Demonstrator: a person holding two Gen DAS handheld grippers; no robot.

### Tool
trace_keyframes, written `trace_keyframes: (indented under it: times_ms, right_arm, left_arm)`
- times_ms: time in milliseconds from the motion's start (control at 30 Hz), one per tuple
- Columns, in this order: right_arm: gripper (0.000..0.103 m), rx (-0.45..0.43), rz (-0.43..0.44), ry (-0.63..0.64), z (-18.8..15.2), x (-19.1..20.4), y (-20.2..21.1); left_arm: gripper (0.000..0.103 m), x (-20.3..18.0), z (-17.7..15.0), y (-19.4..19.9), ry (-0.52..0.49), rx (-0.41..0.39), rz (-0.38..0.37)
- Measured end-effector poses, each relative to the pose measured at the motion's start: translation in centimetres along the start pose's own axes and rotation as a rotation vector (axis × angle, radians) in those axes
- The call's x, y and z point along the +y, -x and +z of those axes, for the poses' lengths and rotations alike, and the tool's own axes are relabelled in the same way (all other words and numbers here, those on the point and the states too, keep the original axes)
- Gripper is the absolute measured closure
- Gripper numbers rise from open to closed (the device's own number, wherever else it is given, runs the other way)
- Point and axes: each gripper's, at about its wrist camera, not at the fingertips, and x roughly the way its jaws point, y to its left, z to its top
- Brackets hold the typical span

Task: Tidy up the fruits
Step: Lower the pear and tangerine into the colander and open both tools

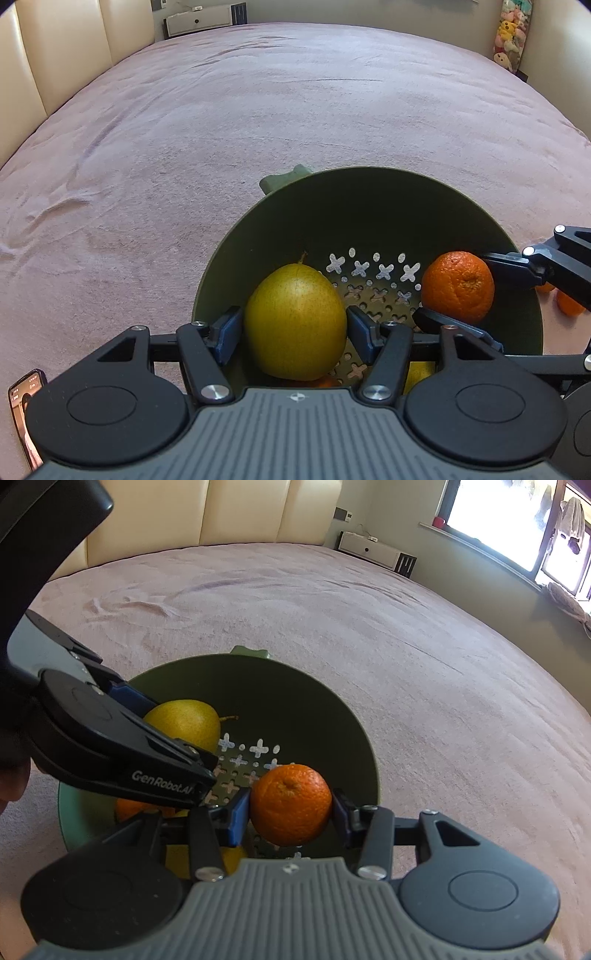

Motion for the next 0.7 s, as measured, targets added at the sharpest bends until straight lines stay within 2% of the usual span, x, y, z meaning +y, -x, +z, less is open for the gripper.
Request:
trace_keyframes:
  times_ms: [167, 433, 600, 700]
  right_arm:
    - [0.059, 0.001, -0.003, 0.005, 0.0, 0.1, -0.1]
    - [0.059, 0.002, -0.003, 0.001, -0.1, 0.2, -0.2]
    - [0.059, 0.004, 0.002, -0.023, 0.1, -0.1, -0.2]
    - [0.059, 0.004, -0.001, -0.023, 0.4, 0.1, -0.4]
  left_arm:
    - [0.032, -0.3, -0.1, 0.0, -0.016, -0.001, 0.012]
    - [0.028, 0.0, 0.2, 0.4, 0.011, 0.007, 0.009]
    - [0.025, 0.9, 0.7, 1.9, 0.067, -0.053, -0.008]
    - [0.025, 1.4, 0.8, 2.6, 0.101, -0.062, -0.014]
